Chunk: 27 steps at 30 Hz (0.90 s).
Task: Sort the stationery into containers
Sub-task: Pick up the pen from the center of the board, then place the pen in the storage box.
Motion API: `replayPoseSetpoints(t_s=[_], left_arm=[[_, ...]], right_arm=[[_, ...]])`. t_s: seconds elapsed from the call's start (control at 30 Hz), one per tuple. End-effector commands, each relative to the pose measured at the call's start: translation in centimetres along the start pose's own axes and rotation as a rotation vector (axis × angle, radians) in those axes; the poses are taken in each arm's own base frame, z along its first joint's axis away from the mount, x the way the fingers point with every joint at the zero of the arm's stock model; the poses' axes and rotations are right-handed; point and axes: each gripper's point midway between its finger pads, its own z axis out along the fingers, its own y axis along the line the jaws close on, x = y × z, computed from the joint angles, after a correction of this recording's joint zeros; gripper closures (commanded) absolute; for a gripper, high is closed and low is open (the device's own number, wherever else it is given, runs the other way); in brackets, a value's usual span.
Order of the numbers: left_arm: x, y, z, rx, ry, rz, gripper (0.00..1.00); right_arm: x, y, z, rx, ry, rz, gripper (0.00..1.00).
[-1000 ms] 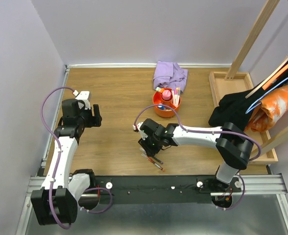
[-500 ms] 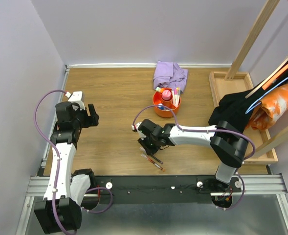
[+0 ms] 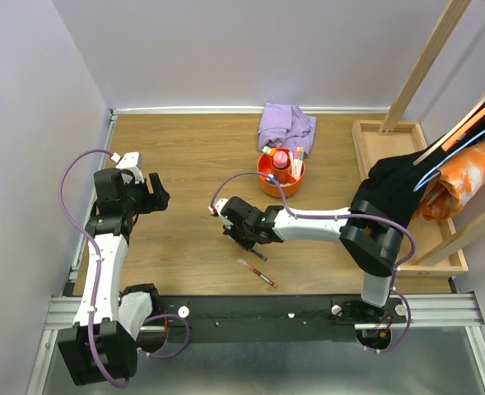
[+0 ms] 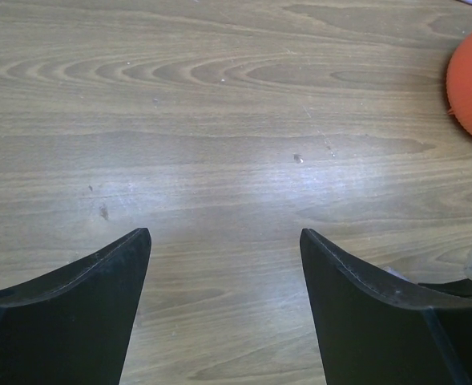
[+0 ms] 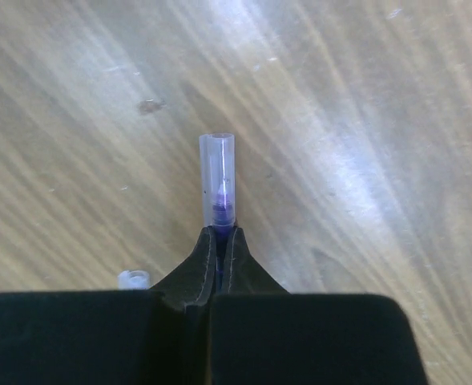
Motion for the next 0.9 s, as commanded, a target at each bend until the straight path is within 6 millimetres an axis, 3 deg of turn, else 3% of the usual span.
replayPoseSetpoints(t_s=[0.0, 0.07, 0.1, 0.17, 0.2, 0.23, 0.27, 0.33, 0.37, 0.47, 0.53, 0.87], left_arm=[[-1.6, -0.9, -0.1, 0.044, 0.005, -0.021, 0.16], [-1.8, -1.3, 0.0, 0.064, 0.021, -0.027, 0.16], [-1.9, -1.4, 0.0, 0.07, 0.023, -0.029, 0.16], [-2.2, -2.0, 0.2, 0.106, 0.031, -0.034, 0.17], [-2.2, -2.3, 0.2, 0.126, 0.036, -0.03, 0.17], [-2.1, -2.4, 0.4, 0.135, 0.049, -0.032, 0.17], [-2.4, -2.9, 0.4, 0.164, 0.049, -0.03, 0.17], [-2.3, -3.2, 0.5, 0.191, 0.067, -0.017, 0.17], [-2.5, -3.3, 0.6, 0.197, 0.068, -0.01, 0.17], [-2.7, -3.5, 0.8, 0.212, 0.095, -0.002, 0.17], [-2.7, -3.3, 1.3, 0.206, 0.113, -0.015, 0.17], [-3.3, -3.5, 2.9, 0.2, 0.12, -0.083, 0.18]], right_arm=[[-4.1, -4.3, -3.8, 0.143, -0.11, -0.049, 1.0], [-7.5, -5.4, -6.6, 0.141, -0.212, -0.016, 1.0], [-10.1, -7.2, -9.1, 0.164, -0.297, 0.018, 0.99], [-12.8, -8.4, -11.3, 0.147, -0.397, 0.038, 0.99], [-13.6, -10.2, -12.2, 0.156, -0.44, 0.067, 1.0], [-14.6, -10.1, -13.8, 0.11, -0.507, 0.057, 0.99], [-17.1, -10.4, -15.6, 0.099, -0.649, 0.019, 1.0], [-17.2, -10.5, -17.1, 0.099, -0.779, -0.051, 1.0], [-18.7, -10.8, -18.4, 0.124, -0.875, -0.092, 1.0], [-19.0, -11.9, -17.8, 0.161, -0.896, -0.09, 1.0], [-19.8, -13.2, -18.5, 0.205, -0.973, -0.081, 0.99], [-20.7, -17.8, -15.0, 0.328, -1.0, -0.1, 1.0]])
